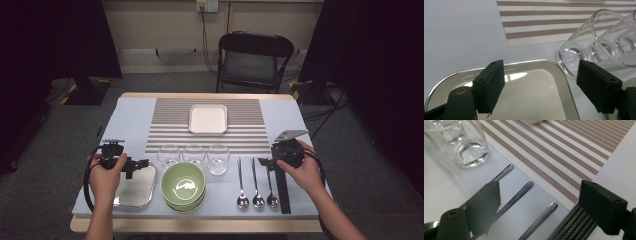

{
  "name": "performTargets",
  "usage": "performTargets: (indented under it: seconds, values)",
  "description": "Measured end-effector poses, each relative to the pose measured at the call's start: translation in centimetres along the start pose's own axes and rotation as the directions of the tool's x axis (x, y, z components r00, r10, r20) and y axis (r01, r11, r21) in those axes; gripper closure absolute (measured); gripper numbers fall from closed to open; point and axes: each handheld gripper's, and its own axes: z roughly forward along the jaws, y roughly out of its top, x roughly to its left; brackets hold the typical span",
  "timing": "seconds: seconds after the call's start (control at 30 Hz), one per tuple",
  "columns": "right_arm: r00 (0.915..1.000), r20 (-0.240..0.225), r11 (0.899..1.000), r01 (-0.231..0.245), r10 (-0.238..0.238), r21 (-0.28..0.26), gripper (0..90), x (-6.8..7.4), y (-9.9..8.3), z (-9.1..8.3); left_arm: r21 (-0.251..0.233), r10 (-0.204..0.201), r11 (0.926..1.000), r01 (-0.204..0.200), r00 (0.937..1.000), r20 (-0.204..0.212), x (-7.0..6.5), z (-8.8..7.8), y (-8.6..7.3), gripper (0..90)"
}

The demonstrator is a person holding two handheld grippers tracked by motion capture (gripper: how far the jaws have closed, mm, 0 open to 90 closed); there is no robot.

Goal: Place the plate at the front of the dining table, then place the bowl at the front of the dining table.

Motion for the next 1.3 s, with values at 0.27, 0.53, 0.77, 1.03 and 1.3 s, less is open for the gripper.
performTargets:
  seconds: [0.27, 0.53, 0.77, 1.03, 1.3]
  values:
    - [0.9998, -0.014, 1.0, 0.011, -0.011, 0.003, 17.0, 0.5, 0.4, 0.6, 0.005, 0.0, 1.0, 0.0, 1.0, -0.003, 0.0, 0.1, 0.0, 22.6]
    - [0.9992, -0.031, 1.0, 0.026, -0.025, 0.006, 17.0, 1.1, 1.2, 1.1, -0.005, -0.001, 1.0, 0.001, 1.0, -0.001, 0.2, -0.2, 0.0, 22.7]
    - [0.9982, -0.044, 0.999, 0.04, -0.04, 0.004, 17.0, 1.7, 2.1, 1.2, -0.003, 0.0, 1.0, 0.0, 1.0, 0.0, 0.2, -0.2, 0.0, 22.7]
    - [0.997, -0.062, 0.999, 0.046, -0.046, -0.008, 17.0, 2.3, 3.0, 1.3, 0.001, 0.001, 1.0, -0.001, 1.0, 0.001, 0.1, 0.0, 0.1, 22.7]
    - [0.9961, -0.072, 0.999, 0.052, -0.052, -0.007, 17.1, 2.8, 3.6, 1.5, 0.005, 0.0, 1.0, 0.0, 1.0, -0.003, 0.2, 0.2, 0.0, 22.7]
